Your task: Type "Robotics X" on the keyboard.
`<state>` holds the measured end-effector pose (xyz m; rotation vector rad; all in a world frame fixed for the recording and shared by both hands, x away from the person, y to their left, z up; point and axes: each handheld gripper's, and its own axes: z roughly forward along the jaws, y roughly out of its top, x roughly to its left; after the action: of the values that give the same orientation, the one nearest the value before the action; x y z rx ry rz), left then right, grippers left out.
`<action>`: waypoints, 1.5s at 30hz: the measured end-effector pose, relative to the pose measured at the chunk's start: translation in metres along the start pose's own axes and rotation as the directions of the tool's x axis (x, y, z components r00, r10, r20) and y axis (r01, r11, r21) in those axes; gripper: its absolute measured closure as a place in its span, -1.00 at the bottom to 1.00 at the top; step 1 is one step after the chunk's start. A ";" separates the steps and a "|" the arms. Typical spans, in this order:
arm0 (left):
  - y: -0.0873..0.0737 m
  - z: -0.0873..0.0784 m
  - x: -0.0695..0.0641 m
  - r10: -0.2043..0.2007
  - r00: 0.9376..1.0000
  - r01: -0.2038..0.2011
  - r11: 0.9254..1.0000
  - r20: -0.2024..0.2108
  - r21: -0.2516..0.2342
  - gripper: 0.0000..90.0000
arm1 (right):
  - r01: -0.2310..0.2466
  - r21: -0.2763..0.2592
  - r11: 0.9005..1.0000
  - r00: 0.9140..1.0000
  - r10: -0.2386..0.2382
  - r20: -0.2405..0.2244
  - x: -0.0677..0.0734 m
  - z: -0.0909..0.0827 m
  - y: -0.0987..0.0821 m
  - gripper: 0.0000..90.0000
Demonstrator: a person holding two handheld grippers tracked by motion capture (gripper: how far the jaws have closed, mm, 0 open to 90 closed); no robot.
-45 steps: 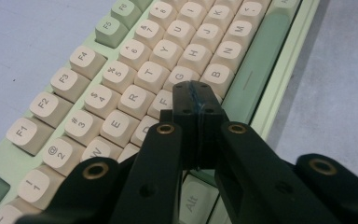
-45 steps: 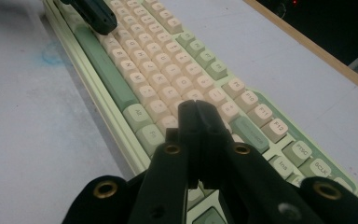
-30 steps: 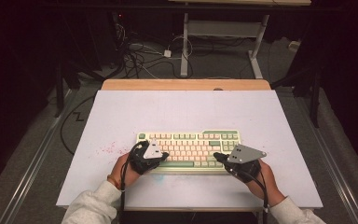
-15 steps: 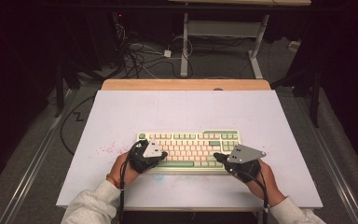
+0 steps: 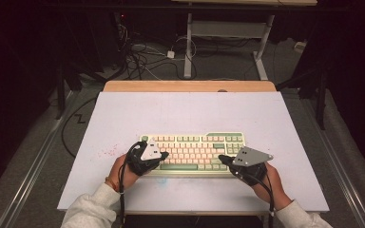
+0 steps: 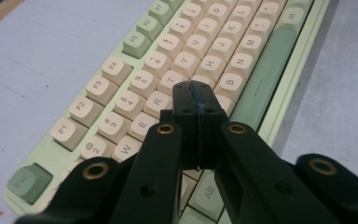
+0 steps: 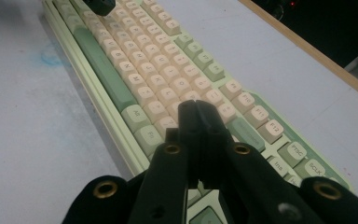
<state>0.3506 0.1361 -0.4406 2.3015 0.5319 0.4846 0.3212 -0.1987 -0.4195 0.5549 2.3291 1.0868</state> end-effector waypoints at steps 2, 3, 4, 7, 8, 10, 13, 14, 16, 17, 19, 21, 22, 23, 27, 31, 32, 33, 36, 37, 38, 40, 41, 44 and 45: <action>0.000 -0.002 0.001 -0.003 1.000 0.003 1.000 -0.005 -0.004 0.95 | 0.000 0.001 1.000 1.000 0.000 0.001 0.000 0.000 0.000 1.00; -0.001 -0.003 0.002 -0.008 1.000 0.007 1.000 -0.009 -0.007 0.95 | -0.001 0.001 1.000 1.000 0.001 0.003 0.000 0.000 0.000 1.00; -0.001 -0.003 0.003 -0.011 1.000 0.011 1.000 -0.010 -0.008 0.95 | -0.003 0.002 1.000 1.000 0.003 0.003 -0.001 0.000 0.000 1.00; -0.002 -0.005 0.004 -0.016 1.000 0.016 1.000 -0.015 -0.011 0.95 | -0.003 0.002 1.000 1.000 0.003 0.002 -0.001 0.000 0.000 1.00; -0.002 -0.005 0.005 -0.016 1.000 0.016 1.000 -0.015 -0.013 0.95 | -0.001 0.001 1.000 1.000 0.001 0.002 -0.001 0.000 0.000 1.00; -0.003 -0.006 0.005 -0.015 1.000 0.015 1.000 -0.021 -0.012 0.95 | -0.001 0.002 1.000 1.000 0.001 0.002 -0.001 0.001 0.000 1.00; -0.003 -0.007 0.006 -0.019 1.000 0.018 1.000 -0.025 -0.012 0.95 | -0.001 0.003 1.000 1.000 0.001 0.004 -0.001 0.001 0.000 1.00; -0.003 -0.007 0.006 -0.019 0.999 0.019 1.000 -0.026 -0.012 0.95 | -0.001 0.004 1.000 1.000 0.001 0.004 -0.001 0.001 0.000 1.00; -0.004 -0.007 0.007 -0.021 0.999 0.021 1.000 -0.028 -0.012 0.95 | 0.000 0.004 1.000 1.000 0.000 0.005 -0.001 0.001 0.000 1.00; -0.004 -0.007 0.007 -0.023 0.999 0.023 1.000 -0.028 -0.012 0.95 | 0.000 0.004 1.000 1.000 0.000 0.005 -0.001 0.001 0.000 1.00; -0.005 -0.007 0.008 -0.026 0.999 0.026 1.000 -0.030 -0.012 0.95 | 0.000 0.004 1.000 1.000 0.000 0.005 -0.001 0.001 0.000 1.00; -0.005 -0.007 0.009 -0.028 0.999 0.028 1.000 -0.030 -0.008 0.95 | -0.002 0.004 1.000 1.000 0.002 0.006 -0.001 0.000 0.000 1.00; -0.005 -0.007 0.009 -0.029 0.999 0.029 1.000 -0.031 -0.008 0.95 | -0.003 0.004 1.000 1.000 0.003 0.006 -0.001 0.000 0.000 1.00; -0.005 -0.007 0.010 -0.029 0.999 0.029 1.000 -0.030 -0.007 0.95 | -0.003 0.005 1.000 1.000 0.003 0.006 -0.001 0.000 0.000 1.00; -0.007 -0.005 0.012 -0.035 0.999 0.035 0.999 -0.031 0.001 0.95 | -0.001 0.006 1.000 1.000 0.001 0.006 -0.002 0.000 -0.001 1.00; -0.008 -0.003 0.013 -0.044 0.999 0.044 0.999 -0.029 0.008 0.95 | -0.002 0.005 1.000 1.000 0.002 0.006 -0.002 0.000 0.000 1.00; -0.008 -0.002 0.013 -0.039 0.999 0.039 0.999 -0.030 0.013 0.95 | -0.001 0.006 1.000 1.000 0.001 0.006 -0.002 0.000 0.000 1.00; -0.008 -0.002 0.013 -0.037 0.999 0.038 0.999 -0.032 0.015 0.95 | 0.001 0.006 1.000 1.000 -0.001 0.004 -0.002 0.001 0.000 1.00; -0.008 0.000 0.012 -0.037 0.999 0.037 0.999 -0.029 0.019 0.95 | 0.001 0.007 1.000 1.000 -0.001 0.003 -0.001 0.001 0.000 1.00; -0.008 0.000 0.013 -0.037 0.999 0.038 0.999 -0.028 0.019 0.95 | 0.003 0.007 1.000 1.000 -0.003 0.003 -0.001 0.001 0.000 1.00; -0.008 0.000 0.013 -0.037 0.999 0.037 0.999 -0.028 0.020 0.95 | 0.004 0.007 1.000 1.000 -0.004 0.003 -0.001 0.001 0.000 1.00; -0.008 0.001 0.013 -0.039 0.999 0.040 0.999 -0.028 0.022 0.95 | 0.004 0.007 1.000 1.000 -0.004 0.004 -0.001 0.001 0.000 1.00; -0.009 0.001 0.013 -0.042 0.999 0.043 0.999 -0.027 0.022 0.95 | 0.004 0.006 1.000 1.000 -0.004 0.003 -0.001 0.001 0.000 1.00; -0.009 0.002 0.014 -0.043 0.999 0.044 0.999 -0.027 0.023 0.95 | 0.004 0.007 1.000 1.000 -0.004 0.003 -0.001 0.001 0.000 1.00; -0.009 0.002 0.014 -0.042 0.999 0.043 0.999 -0.028 0.025 0.95 | 0.004 0.007 1.000 1.000 -0.004 0.003 -0.001 0.001 0.000 1.00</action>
<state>0.3611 0.1480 -0.4458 2.3055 0.6024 0.4917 0.3227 -0.1989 -0.4201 0.5542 2.3316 1.0753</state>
